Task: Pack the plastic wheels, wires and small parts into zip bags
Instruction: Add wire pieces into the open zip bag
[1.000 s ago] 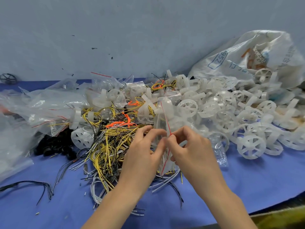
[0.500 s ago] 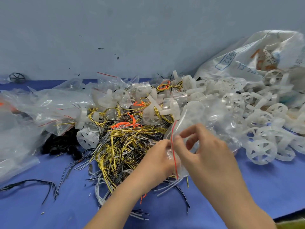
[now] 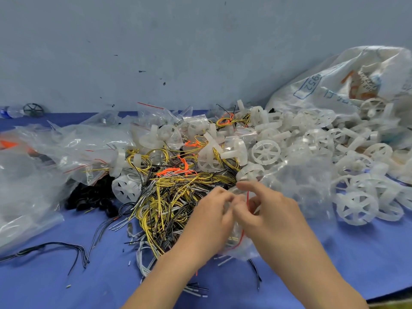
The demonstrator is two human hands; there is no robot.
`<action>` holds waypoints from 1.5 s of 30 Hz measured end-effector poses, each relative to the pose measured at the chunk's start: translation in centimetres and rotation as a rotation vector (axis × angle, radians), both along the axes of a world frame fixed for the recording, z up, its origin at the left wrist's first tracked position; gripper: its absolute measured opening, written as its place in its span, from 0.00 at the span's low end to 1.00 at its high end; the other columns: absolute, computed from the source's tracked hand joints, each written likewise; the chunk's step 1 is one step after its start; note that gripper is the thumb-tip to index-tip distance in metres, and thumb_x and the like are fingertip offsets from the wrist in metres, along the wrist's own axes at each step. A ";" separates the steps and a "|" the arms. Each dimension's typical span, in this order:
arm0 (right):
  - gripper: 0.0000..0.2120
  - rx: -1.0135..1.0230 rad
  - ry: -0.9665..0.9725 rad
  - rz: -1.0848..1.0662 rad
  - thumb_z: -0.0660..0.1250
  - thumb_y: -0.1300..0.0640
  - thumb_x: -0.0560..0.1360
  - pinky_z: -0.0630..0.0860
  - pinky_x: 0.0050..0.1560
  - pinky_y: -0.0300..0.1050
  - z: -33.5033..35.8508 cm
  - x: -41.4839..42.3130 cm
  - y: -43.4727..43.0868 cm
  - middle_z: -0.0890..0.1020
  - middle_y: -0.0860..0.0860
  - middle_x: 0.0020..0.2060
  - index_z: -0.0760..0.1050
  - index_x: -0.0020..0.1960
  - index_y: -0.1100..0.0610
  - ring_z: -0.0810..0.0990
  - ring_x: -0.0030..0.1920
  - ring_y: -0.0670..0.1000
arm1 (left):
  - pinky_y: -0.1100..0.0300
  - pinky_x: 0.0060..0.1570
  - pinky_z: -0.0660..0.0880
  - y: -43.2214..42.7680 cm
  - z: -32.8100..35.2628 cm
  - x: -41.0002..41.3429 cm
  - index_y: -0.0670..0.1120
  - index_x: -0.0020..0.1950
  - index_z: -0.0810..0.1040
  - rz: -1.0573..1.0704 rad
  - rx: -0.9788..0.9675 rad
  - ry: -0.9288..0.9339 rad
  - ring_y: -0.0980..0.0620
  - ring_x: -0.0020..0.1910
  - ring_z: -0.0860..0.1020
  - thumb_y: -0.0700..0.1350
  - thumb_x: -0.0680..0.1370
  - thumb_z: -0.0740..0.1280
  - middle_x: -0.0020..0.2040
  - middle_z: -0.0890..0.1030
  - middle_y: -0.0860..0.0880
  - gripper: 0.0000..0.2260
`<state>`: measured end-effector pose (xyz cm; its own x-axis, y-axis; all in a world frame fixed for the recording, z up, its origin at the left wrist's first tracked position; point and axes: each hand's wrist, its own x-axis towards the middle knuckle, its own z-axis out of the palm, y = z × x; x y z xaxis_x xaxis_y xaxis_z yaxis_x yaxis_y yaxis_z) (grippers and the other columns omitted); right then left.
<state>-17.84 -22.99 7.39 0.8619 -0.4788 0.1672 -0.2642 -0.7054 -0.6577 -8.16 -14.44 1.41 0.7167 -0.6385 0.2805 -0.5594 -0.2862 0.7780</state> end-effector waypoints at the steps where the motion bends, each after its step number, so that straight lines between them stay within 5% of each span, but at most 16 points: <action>1: 0.18 0.041 -0.027 -0.003 0.63 0.52 0.76 0.74 0.47 0.44 0.3 -0.1 0.2 0.76 0.43 0.35 0.74 0.66 0.43 0.80 0.42 0.49 | 0.52 0.46 0.75 -0.1 0.1 0.2 0.51 0.45 0.82 0.050 -0.057 0.078 0.55 0.42 0.77 0.53 0.81 0.61 0.43 0.78 0.53 0.13; 5: 0.24 -0.248 -0.019 -0.111 0.59 0.54 0.77 0.66 0.42 0.48 0.8 -0.3 0.3 0.69 0.44 0.45 0.63 0.73 0.41 0.78 0.50 0.51 | 0.67 0.26 0.67 -0.6 0.0 1.2 0.48 0.42 0.84 0.160 -0.141 0.293 0.58 0.24 0.71 0.50 0.81 0.64 0.28 0.79 0.54 0.13; 7: 0.25 -0.376 -0.017 -0.189 0.58 0.56 0.78 0.61 0.40 0.47 0.9 -0.5 0.1 0.64 0.44 0.47 0.62 0.74 0.42 0.75 0.46 0.53 | 0.66 0.26 0.68 -0.7 -0.5 1.4 0.48 0.43 0.84 0.172 -0.112 0.327 0.58 0.24 0.71 0.47 0.80 0.66 0.30 0.80 0.52 0.10; 11: 0.20 -0.270 -0.134 -0.171 0.61 0.55 0.77 0.68 0.39 0.49 -0.1 -0.3 -1.0 0.70 0.45 0.47 0.71 0.68 0.44 0.75 0.41 0.52 | 0.67 0.36 0.73 -0.9 -1.1 1.2 0.53 0.53 0.81 0.130 -0.068 0.324 0.63 0.36 0.80 0.49 0.79 0.67 0.39 0.83 0.56 0.06; 14: 0.17 -0.203 -0.221 -0.116 0.60 0.52 0.77 0.73 0.45 0.48 -1.3 0.3 -2.0 0.72 0.44 0.50 0.75 0.64 0.44 0.77 0.48 0.51 | 0.69 0.36 0.72 -0.7 -0.9 0.9 0.60 0.61 0.75 0.057 -0.058 0.218 0.64 0.37 0.79 0.49 0.78 0.66 0.39 0.82 0.60 0.12; 17: 0.19 -0.288 -0.327 -0.069 0.61 0.61 0.77 0.73 0.58 0.51 -1.9 1.4 -3.9 0.75 0.47 0.58 0.77 0.65 0.50 0.74 0.59 0.54 | 0.67 0.34 0.70 -0.5 -0.8 0.7 0.65 0.71 0.66 -0.009 0.000 0.120 0.59 0.31 0.74 0.49 0.79 0.65 0.33 0.77 0.59 0.22; 20: 0.22 -0.356 -0.206 0.026 0.59 0.63 0.78 0.65 0.70 0.54 -2.5 3.4 -6.6 0.75 0.49 0.66 0.73 0.70 0.50 0.70 0.66 0.53 | 0.70 0.33 0.65 -0.2 -0.4 0.5 0.61 0.71 0.69 -0.049 0.046 -0.078 0.58 0.30 0.70 0.44 0.80 0.65 0.32 0.73 0.61 0.22; 23: 0.17 -0.392 -0.007 0.084 0.56 0.56 0.81 0.61 0.71 0.53 -4.2 4.7 -7.9 0.80 0.48 0.59 0.75 0.67 0.48 0.74 0.63 0.52 | 0.70 0.43 0.70 0.1 -0.5 0.3 0.57 0.65 0.77 -0.056 0.095 -0.162 0.62 0.39 0.73 0.44 0.80 0.64 0.42 0.75 0.63 0.15; 25: 0.14 -0.364 -0.012 0.119 0.58 0.56 0.81 0.65 0.65 0.48 -5.4 4.8 -8.1 0.81 0.47 0.54 0.78 0.63 0.48 0.75 0.57 0.52 | 0.62 0.46 0.75 0.0 -0.7 0.4 0.55 0.58 0.81 -0.028 0.076 -0.010 0.63 0.40 0.75 0.48 0.81 0.61 0.46 0.78 0.56 0.11; 28: 0.15 -0.358 -0.161 0.182 0.63 0.56 0.80 0.67 0.61 0.46 -5.7 4.8 -8.1 0.80 0.44 0.51 0.76 0.65 0.49 0.68 0.50 0.44 | 0.57 0.31 0.74 -0.2 0.4 0.7 0.53 0.49 0.82 -0.009 -0.042 0.381 0.57 0.30 0.73 0.64 0.77 0.55 0.39 0.80 0.43 0.21; 30: 0.18 -0.326 -0.227 0.211 0.63 0.56 0.80 0.65 0.63 0.45 -5.4 4.8 -8.0 0.78 0.40 0.49 0.73 0.69 0.46 0.66 0.50 0.41 | 0.57 0.39 0.77 -0.5 0.8 1.0 0.55 0.47 0.83 0.004 -0.066 0.352 0.59 0.37 0.78 0.70 0.76 0.54 0.41 0.81 0.52 0.25; 32: 0.19 -0.311 -0.250 0.241 0.62 0.55 0.81 0.60 0.67 0.40 -5.2 4.7 -7.8 0.79 0.38 0.49 0.70 0.71 0.43 0.68 0.54 0.40 | 0.57 0.55 0.76 -1.0 0.6 1.2 0.58 0.50 0.83 0.060 -0.048 0.229 0.65 0.50 0.78 0.67 0.78 0.57 0.52 0.80 0.60 0.19; 34: 0.19 -0.317 -0.257 0.261 0.60 0.52 0.82 0.56 0.66 0.34 -5.3 4.7 -7.6 0.80 0.38 0.51 0.68 0.73 0.43 0.70 0.56 0.40 | 0.56 0.58 0.74 -1.5 0.3 1.2 0.56 0.53 0.82 0.131 -0.029 0.122 0.64 0.54 0.75 0.59 0.81 0.59 0.54 0.78 0.58 0.14; 39: 0.23 -0.162 -0.196 0.209 0.47 0.41 0.82 0.68 0.59 0.43 -6.3 4.5 -8.3 0.76 0.42 0.52 0.72 0.65 0.51 0.71 0.54 0.44 | 0.67 0.46 0.76 -1.6 0.9 1.0 0.51 0.45 0.83 0.151 -0.228 0.288 0.66 0.45 0.79 0.51 0.82 0.60 0.44 0.84 0.58 0.14; 42: 0.12 -0.271 -0.155 0.104 0.53 0.51 0.84 0.69 0.51 0.51 -6.7 4.5 -9.2 0.75 0.48 0.44 0.72 0.47 0.53 0.72 0.46 0.53 | 0.69 0.40 0.72 -1.1 1.6 1.2 0.49 0.43 0.84 0.226 -0.327 0.410 0.68 0.43 0.79 0.51 0.82 0.60 0.42 0.84 0.57 0.16; 45: 0.09 -0.363 -0.196 0.029 0.58 0.57 0.83 0.70 0.49 0.52 -6.5 4.7 -9.6 0.75 0.48 0.44 0.74 0.47 0.53 0.72 0.45 0.54 | 0.60 0.44 0.73 -0.5 1.7 1.0 0.49 0.44 0.84 0.283 -0.323 0.443 0.59 0.43 0.80 0.52 0.83 0.59 0.41 0.84 0.54 0.16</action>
<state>-13.13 -32.54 0.84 0.8092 -0.3342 0.4833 -0.1352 -0.9063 -0.4004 -7.12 -14.98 3.06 0.9386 -0.3388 0.0647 -0.0999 -0.0874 0.9911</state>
